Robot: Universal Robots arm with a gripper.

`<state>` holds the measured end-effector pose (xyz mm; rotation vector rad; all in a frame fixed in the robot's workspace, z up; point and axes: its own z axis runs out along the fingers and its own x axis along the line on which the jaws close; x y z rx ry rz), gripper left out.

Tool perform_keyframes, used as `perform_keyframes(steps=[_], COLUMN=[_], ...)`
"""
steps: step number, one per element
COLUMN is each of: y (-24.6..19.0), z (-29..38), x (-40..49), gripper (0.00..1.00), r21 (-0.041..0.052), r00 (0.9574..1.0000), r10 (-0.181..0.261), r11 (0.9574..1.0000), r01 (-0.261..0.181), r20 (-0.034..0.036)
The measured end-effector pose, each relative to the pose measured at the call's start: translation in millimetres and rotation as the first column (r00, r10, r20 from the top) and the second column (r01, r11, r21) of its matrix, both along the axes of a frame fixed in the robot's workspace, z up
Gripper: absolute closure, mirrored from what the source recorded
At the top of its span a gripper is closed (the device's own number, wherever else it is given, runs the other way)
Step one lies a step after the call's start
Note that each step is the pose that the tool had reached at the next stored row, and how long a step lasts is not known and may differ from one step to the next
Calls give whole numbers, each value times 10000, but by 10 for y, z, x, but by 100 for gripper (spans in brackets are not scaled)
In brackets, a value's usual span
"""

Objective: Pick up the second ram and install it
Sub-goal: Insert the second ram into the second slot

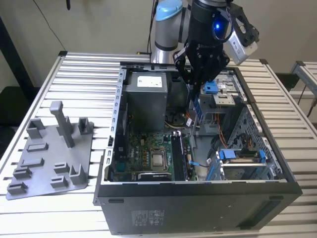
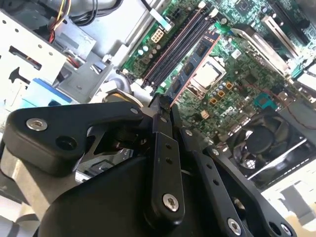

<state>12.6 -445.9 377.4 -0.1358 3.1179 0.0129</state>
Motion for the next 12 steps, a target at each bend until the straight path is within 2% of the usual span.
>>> perform_keyframes(steps=[6,12], y=[0,0], z=[-11,-23], x=[0,0], gripper=[86,86], r21=[0,0], r00=[9974,9896], r10=[-721,-1438], r11=[9974,9896], r01=[721,1438], r20=[0,0])
